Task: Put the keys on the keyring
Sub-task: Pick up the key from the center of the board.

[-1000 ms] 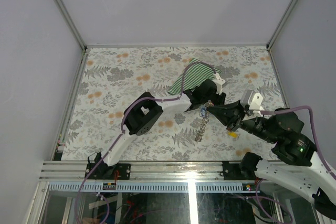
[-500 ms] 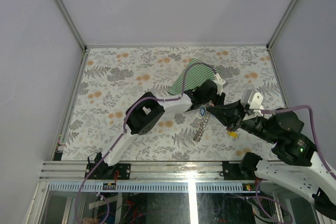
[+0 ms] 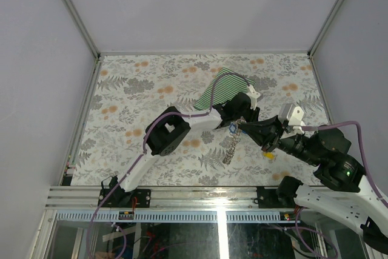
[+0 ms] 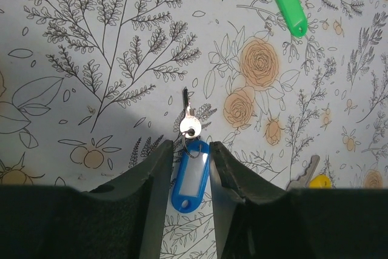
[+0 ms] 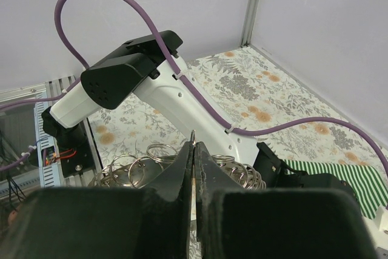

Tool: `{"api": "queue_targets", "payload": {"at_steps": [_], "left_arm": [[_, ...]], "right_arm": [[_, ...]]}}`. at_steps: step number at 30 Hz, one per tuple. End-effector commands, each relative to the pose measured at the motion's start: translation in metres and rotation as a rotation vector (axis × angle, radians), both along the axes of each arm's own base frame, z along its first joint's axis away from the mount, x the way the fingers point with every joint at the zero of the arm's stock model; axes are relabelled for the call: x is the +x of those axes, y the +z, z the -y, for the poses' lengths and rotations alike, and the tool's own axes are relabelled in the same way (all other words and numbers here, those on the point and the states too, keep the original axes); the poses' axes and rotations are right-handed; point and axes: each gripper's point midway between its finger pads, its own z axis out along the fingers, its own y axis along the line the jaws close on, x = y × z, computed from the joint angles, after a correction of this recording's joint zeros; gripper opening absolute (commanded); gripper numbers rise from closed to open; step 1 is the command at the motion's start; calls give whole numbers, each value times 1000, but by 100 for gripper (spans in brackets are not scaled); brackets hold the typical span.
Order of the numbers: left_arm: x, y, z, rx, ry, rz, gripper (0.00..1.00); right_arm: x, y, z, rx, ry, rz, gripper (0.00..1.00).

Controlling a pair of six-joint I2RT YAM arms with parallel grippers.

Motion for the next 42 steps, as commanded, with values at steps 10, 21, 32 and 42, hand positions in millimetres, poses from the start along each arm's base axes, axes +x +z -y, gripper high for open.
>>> {"api": "queue_targets", "payload": {"at_steps": [10,21,32,42], "left_arm": [[-1,-1,11,-33,-17,-6,28],[-2,-2,14,-37,-24,-12,23],[-2,3,15,-43,-24,-7,14],[0,35,17,-71,-68,54,11]], "right_arm": [[-4,25,1,81,9,39,0],[-3,23,2,76,5,40,0],[-2,20,3,71,-5,39,0],[1,22,6,76,-26,49,0]]}}
